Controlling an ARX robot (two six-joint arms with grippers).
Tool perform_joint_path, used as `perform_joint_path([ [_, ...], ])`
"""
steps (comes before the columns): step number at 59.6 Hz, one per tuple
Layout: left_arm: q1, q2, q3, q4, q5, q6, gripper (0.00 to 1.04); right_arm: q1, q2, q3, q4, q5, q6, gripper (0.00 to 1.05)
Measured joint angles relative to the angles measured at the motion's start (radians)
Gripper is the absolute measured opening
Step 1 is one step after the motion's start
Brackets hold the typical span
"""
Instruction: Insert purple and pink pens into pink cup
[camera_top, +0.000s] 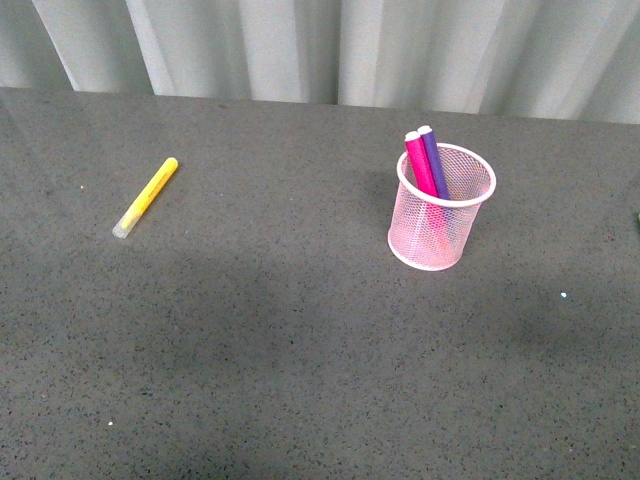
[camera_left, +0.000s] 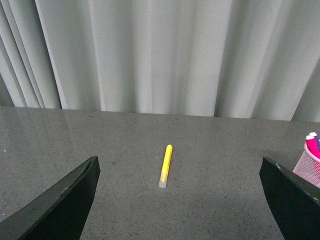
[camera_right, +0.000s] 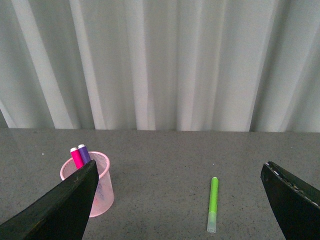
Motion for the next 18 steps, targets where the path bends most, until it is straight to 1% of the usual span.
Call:
perform_joint_path([
  [18, 0.0, 0.0, 0.0, 0.0, 0.0, 0.0, 0.98, 0.0, 0.0, 0.0, 0.0, 0.0, 0.0, 0.98],
])
